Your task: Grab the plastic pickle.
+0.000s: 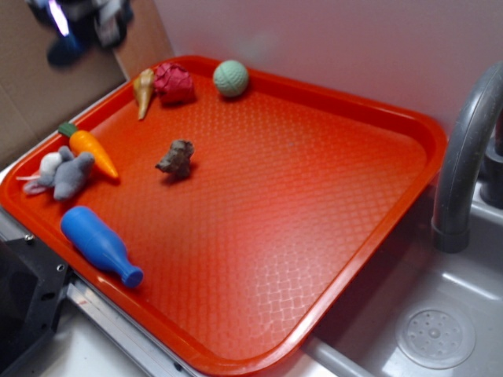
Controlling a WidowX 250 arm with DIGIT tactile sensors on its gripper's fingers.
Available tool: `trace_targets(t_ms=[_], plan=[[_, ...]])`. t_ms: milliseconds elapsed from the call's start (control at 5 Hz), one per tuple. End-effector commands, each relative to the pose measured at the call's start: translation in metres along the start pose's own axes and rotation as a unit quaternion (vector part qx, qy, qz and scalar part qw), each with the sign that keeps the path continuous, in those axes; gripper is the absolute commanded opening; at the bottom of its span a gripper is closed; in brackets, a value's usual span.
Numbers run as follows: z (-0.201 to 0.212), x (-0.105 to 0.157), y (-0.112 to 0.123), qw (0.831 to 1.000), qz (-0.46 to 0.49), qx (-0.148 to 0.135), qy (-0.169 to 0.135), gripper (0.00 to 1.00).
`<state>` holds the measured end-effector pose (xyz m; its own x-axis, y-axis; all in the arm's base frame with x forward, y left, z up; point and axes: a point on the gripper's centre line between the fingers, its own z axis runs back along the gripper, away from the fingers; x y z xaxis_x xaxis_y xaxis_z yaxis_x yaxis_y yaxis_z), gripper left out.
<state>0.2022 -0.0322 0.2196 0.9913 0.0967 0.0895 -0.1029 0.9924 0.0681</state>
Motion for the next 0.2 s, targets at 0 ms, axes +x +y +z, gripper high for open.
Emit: trace_targets(t_ms=[0], plan=[[0.0097,0.0009,0.0096,0.999,0.031,-0.001,-0.022,0.00]])
